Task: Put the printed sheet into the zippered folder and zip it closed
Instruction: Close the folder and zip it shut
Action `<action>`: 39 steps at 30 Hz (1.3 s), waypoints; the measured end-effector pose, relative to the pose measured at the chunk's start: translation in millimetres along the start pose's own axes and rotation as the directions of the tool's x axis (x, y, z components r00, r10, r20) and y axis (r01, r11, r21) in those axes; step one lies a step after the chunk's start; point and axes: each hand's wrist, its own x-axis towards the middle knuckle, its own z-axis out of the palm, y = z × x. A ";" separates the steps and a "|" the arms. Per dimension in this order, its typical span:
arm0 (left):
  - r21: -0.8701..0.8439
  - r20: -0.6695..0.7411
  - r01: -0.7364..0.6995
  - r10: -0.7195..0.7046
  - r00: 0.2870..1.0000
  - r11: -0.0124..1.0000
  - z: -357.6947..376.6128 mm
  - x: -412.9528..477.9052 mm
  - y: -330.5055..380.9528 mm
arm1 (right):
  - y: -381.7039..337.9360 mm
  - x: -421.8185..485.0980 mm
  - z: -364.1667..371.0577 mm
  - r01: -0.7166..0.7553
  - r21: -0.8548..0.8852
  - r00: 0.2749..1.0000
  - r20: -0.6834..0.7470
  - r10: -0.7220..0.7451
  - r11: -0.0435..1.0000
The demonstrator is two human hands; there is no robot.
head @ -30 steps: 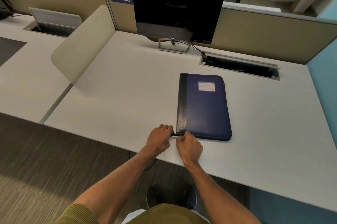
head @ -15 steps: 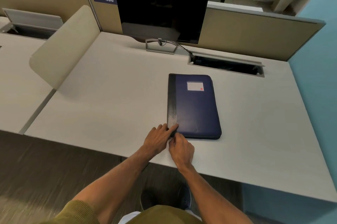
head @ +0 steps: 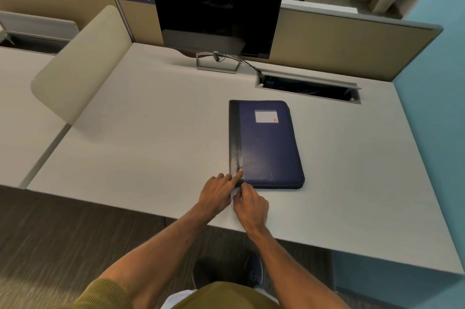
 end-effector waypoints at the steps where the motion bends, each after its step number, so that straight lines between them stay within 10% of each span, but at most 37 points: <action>1: -0.001 0.004 0.011 -0.011 1.000 1.000 -0.3 0.0 0.0 | 2.7 0.1 -1.6 -0.017 -0.028 1.000 -0.007 0.017 0.999; 17: 0.009 -0.059 0.043 -0.043 0.997 0.999 0.1 -3.1 -20.3 | 96.5 5.3 -48.8 -0.389 -0.005 0.895 -0.241 0.377 0.921; 31: 0.136 -0.153 0.241 -0.220 0.963 0.961 11.8 5.3 -66.0 | 93.6 1.2 -44.5 -0.147 0.076 0.980 -0.123 0.155 0.986; 36: -0.279 -0.203 0.435 -0.496 0.844 0.856 15.6 6.2 -33.1 | 80.2 -5.1 -40.8 -0.038 0.052 0.998 -0.048 0.040 0.998; 39: -0.633 -0.104 0.470 -0.670 0.735 0.615 14.3 4.7 -4.2 | 67.8 -9.5 -35.3 0.064 0.059 0.998 -0.003 -0.064 0.996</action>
